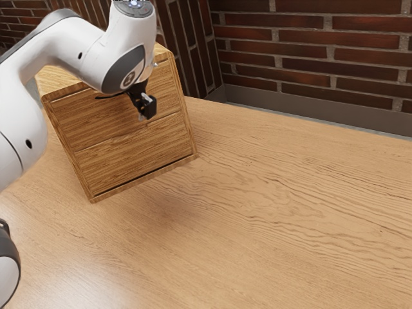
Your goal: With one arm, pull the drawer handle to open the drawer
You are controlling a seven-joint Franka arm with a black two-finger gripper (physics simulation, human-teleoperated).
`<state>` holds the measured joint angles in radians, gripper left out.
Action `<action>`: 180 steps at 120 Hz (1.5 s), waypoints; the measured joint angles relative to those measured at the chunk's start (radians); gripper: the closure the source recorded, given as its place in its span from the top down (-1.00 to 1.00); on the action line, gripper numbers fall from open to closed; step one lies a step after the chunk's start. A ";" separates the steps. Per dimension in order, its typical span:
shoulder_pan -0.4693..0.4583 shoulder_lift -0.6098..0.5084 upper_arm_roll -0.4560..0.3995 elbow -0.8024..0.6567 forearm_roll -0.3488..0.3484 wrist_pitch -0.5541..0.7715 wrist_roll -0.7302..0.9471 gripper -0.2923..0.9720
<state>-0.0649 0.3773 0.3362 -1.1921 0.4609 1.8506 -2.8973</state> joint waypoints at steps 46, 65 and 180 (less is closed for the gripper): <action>-0.013 -0.086 -0.005 -0.119 -0.009 0.055 0.000 0.54; -0.031 -0.106 -0.009 -0.142 -0.009 0.067 0.000 0.54; -0.089 -0.276 -0.046 -0.337 -0.011 0.079 0.000 0.53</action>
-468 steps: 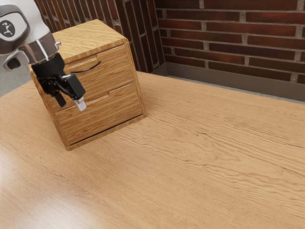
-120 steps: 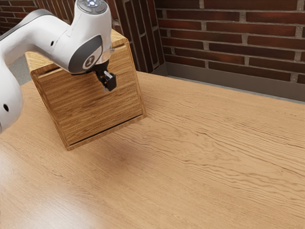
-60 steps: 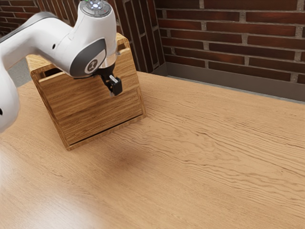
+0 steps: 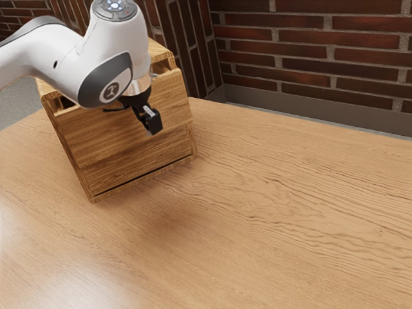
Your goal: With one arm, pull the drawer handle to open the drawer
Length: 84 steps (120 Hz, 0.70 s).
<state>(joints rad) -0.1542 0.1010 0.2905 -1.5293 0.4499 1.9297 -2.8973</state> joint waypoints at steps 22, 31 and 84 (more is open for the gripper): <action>-0.052 -0.149 0.001 -0.126 -0.011 -0.001 0.000 0.53; -0.071 -0.311 0.001 -0.249 -0.034 -0.003 0.000 0.53; -0.012 -0.607 0.002 -0.065 -0.289 -0.425 0.000 0.54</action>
<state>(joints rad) -0.1657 -0.5064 0.2927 -1.5945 0.1606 1.5045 -2.8973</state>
